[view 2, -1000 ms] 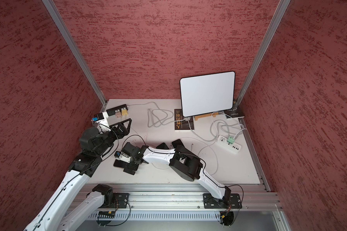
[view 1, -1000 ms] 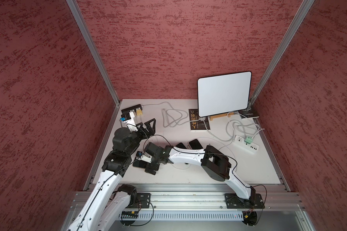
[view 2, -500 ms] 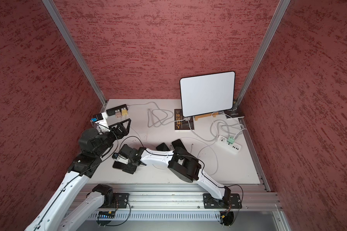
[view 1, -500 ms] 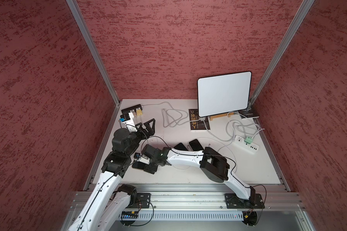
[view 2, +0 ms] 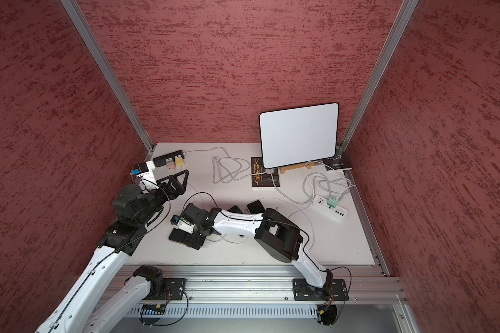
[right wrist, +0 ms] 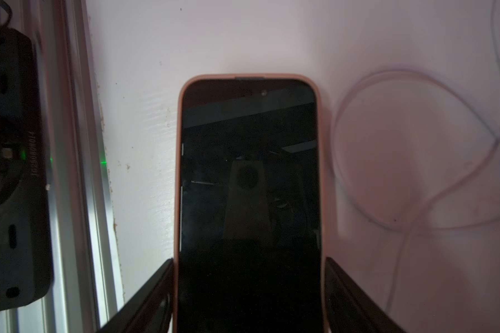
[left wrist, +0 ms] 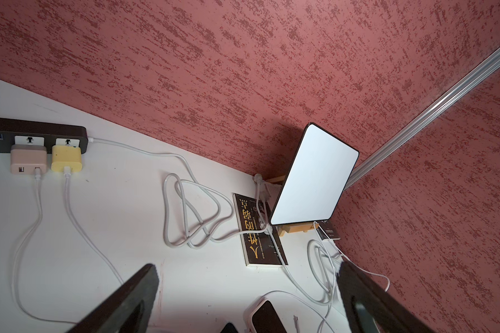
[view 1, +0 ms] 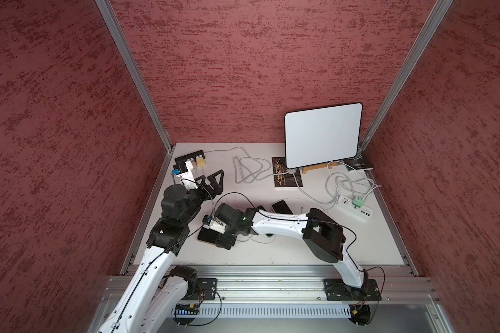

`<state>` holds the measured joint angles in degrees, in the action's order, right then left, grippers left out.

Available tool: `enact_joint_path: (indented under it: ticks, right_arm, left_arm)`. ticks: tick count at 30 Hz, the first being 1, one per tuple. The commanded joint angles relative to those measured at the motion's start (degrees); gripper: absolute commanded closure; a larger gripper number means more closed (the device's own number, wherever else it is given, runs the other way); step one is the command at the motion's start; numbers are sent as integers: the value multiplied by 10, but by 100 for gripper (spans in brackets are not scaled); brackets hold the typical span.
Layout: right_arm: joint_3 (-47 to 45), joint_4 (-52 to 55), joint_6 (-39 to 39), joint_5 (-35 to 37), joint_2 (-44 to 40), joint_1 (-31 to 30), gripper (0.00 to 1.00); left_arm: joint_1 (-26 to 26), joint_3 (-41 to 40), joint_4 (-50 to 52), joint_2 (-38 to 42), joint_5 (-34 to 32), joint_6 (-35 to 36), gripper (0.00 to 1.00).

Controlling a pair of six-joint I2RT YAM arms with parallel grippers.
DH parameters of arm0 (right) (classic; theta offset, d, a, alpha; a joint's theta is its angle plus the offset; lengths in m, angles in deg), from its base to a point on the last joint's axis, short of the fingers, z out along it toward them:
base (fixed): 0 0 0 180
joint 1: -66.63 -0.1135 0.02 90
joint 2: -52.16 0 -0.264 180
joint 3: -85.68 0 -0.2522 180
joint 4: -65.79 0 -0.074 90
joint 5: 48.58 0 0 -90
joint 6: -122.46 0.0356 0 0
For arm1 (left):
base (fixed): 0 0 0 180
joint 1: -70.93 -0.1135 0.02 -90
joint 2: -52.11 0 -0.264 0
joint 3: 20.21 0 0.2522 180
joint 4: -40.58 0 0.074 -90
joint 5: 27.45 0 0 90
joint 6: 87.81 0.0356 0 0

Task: Unplug the charging cable from the phone
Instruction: Pick up the phone at the center of the board.

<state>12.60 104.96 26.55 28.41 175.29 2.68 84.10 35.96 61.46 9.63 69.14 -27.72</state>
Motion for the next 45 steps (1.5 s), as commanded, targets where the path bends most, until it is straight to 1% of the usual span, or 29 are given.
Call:
enact_joint_path:
  ticks: [1, 4, 9, 14, 20, 22, 28, 33, 38, 40, 45]
  right_arm:
    - [-20, -70, 68, -65, -52, 34, 81]
    - [-47, -100, 116, -92, -74, 56, 82]
    - [-115, -187, 234, -136, -118, 97, 85]
    - [-204, -322, 382, -164, -162, 139, 88]
    - [-295, -489, 500, -184, -202, 169, 91]
    - [-315, -527, 517, -187, -212, 176, 91]
    - [-370, -644, 519, -216, -235, 199, 91]
    - [-399, -739, 545, -254, -240, 220, 91]
    - [-431, -847, 596, -278, -236, 241, 91]
    - [-440, -869, 602, -285, -240, 249, 91]
    - [-447, -873, 602, -317, -257, 263, 91]
  left_arm:
    - [-3, -1, -15, -2, 11, 5, 0]
    - [-3, -1, -16, -3, 15, 4, 0]
    - [-3, 0, -19, -12, 26, 2, 0]
    - [-3, 1, -24, -27, 42, -7, 0]
    - [-3, 1, -36, -48, 72, -17, 0]
    - [-3, 1, -38, -53, 82, -20, 0]
    - [-9, 0, -42, -66, 120, -29, 0]
    - [-26, -15, -80, -74, 186, -58, 0]
    - [-43, -37, -144, -89, 255, -100, 0]
    - [-49, -46, -177, -97, 283, -120, 0]
    - [-51, -58, -237, -125, 331, -148, 0]
